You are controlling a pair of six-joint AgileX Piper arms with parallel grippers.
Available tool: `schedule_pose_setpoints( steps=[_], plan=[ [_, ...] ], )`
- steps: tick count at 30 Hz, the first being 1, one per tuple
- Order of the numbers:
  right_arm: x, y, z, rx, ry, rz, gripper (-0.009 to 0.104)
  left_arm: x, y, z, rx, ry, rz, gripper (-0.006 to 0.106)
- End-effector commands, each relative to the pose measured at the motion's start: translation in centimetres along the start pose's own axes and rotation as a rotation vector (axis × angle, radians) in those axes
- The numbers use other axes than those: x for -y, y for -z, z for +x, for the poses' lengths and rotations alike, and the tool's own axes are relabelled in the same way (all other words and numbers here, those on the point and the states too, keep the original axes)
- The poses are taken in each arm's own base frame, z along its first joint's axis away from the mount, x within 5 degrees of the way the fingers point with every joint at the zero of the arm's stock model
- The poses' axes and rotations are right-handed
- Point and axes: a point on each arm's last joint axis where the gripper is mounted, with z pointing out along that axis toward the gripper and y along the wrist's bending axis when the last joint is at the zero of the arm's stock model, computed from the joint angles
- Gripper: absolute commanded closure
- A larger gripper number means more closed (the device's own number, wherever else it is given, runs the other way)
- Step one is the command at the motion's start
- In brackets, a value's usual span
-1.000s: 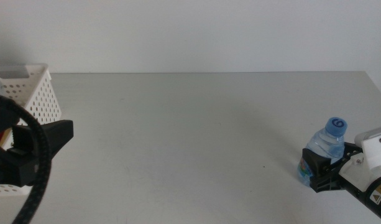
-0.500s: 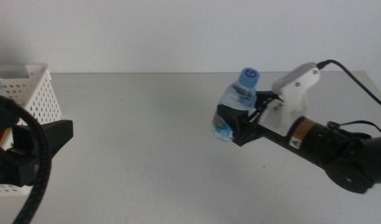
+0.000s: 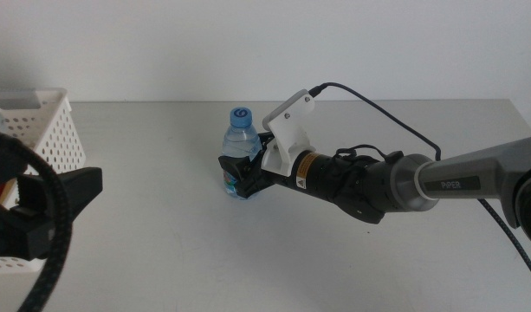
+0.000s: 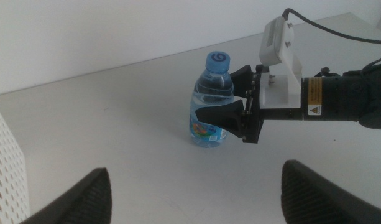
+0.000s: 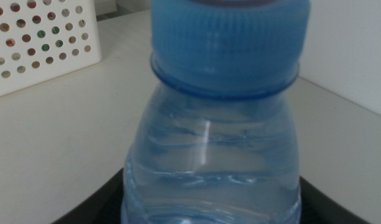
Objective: Use arms to grab the bottles and put them into the dustbin to the left of the table.
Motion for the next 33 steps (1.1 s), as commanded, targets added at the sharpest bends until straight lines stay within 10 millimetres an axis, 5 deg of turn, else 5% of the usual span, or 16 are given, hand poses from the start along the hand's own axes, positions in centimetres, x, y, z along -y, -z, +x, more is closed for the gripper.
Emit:
schedule_pose_setpoints(
  steps=[1, 5, 6, 12, 19, 29, 33],
  plan=[
    [0.0, 0.1, -4.4, 0.178, 0.016, -0.013, 0.096, 0.2, 0.4, -1.4, 0.095, 0.021, 0.016, 0.007],
    [0.0, 0.1, -4.1, 0.166, 0.018, -0.014, 0.089, 0.2, 0.4, -1.4, 0.095, 0.021, 0.016, 0.007],
    [-0.3, 0.1, -4.0, 0.16, 0.051, -0.039, 0.054, 0.2, 0.4, -1.4, 0.095, 0.021, 0.016, 0.007],
    [-0.4, 0.4, -4.5, 0.146, 0.061, -0.044, 0.011, 0.2, 0.4, -1.4, 0.095, 0.021, 0.016, 0.007],
    [-0.6, 4.1, -6.6, 0.056, 0.035, 0.002, 0.009, 0.2, 0.4, -1.4, 0.095, 0.021, 0.016, 0.007],
    [-3.2, 14.7, -10.3, 0.039, -0.112, 0.047, 0.015, 0.2, 0.4, -1.4, 0.095, 0.021, 0.016, 0.007],
    [-4.3, 18.7, -12.3, 0.037, -0.012, 0.046, 0.015, 0.2, 0.4, -1.4, 0.095, 0.021, 0.016, 0.007]
  ],
)
